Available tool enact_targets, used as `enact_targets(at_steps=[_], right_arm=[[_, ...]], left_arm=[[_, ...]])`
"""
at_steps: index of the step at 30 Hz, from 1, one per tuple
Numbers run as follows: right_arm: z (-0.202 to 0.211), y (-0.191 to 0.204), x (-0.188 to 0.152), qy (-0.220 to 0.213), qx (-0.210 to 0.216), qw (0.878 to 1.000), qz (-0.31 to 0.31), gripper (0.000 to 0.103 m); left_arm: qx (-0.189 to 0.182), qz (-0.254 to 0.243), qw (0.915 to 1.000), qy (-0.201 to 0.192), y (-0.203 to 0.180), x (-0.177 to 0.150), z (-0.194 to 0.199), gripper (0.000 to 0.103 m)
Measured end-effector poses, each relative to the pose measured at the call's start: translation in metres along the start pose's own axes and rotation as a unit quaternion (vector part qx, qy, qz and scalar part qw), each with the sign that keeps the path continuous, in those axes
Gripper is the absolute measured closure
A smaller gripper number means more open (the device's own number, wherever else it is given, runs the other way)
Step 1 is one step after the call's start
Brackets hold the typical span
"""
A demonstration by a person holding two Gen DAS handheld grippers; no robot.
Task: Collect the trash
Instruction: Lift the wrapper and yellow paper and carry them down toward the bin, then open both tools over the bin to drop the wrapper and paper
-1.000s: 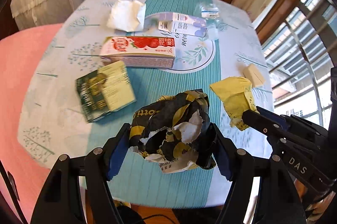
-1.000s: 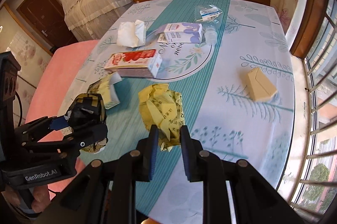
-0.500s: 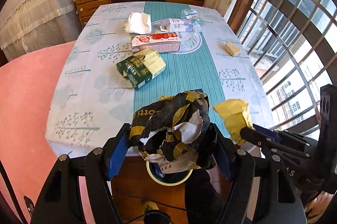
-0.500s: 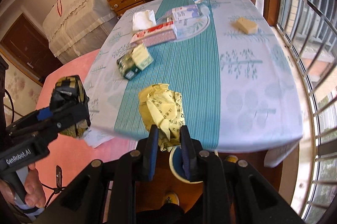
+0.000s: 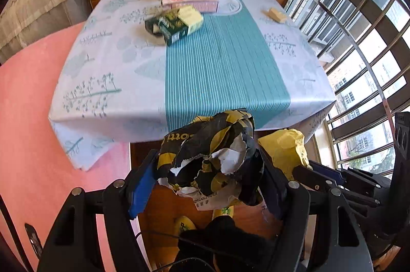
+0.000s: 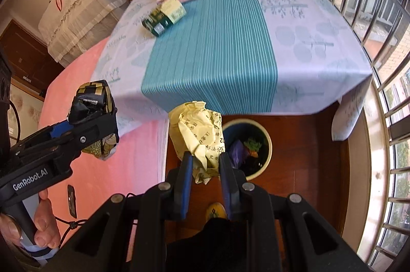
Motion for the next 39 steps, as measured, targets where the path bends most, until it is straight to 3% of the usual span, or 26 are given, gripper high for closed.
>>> enact_targets(at_steps=[11,23,30,33,35,37,39], right_arm=[[-0.13,-0.05,-0.036,0.095,-0.022,0.994,-0.04,0.083],[-0.25,-0.103,-0.031,0.106,-0.029,0.987,-0.12,0.082],[-0.295,-0.127,-0.023,0.099,-0.026,0.982,-0.158,0.078],[-0.303,-0.136,-0.021,0.095,-0.012,0.981,-0.169,0.073],[-0.306,-0.14,-0.02,0.09,-0.011,0.982,-0.168,0.063],[-0.305,-0.14,-0.019,0.087,-0.008,0.982,-0.168,0.06],[-0.305,-0.141,-0.017,0.086,-0.007,0.983,-0.164,0.058]], left_arm=[[0.009,0.045,0.9971,0.062,0.01,-0.055,-0.117,0.032],[0.001,0.09,0.9919,0.09,0.037,-0.074,-0.242,0.031],[-0.004,0.092,0.9908,0.099,0.034,-0.087,-0.294,0.028],[-0.019,0.095,0.9909,0.093,0.028,-0.091,-0.304,0.025],[-0.027,0.092,0.991,0.093,0.026,-0.09,-0.313,0.011],[-0.032,0.092,0.9912,0.09,0.025,-0.09,-0.315,0.001],[-0.034,0.092,0.9918,0.082,0.024,-0.09,-0.315,0.001]])
Point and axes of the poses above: each gripper's, at about its wrist camera, not at the fingertips, and z roughly against the way its jaws point, y to its left, x to its top, the point moved 1 cm from there along -z, roughly the way its jaws point, and after that the axes turned 6 degrees about -z, right-handed, at the moved point
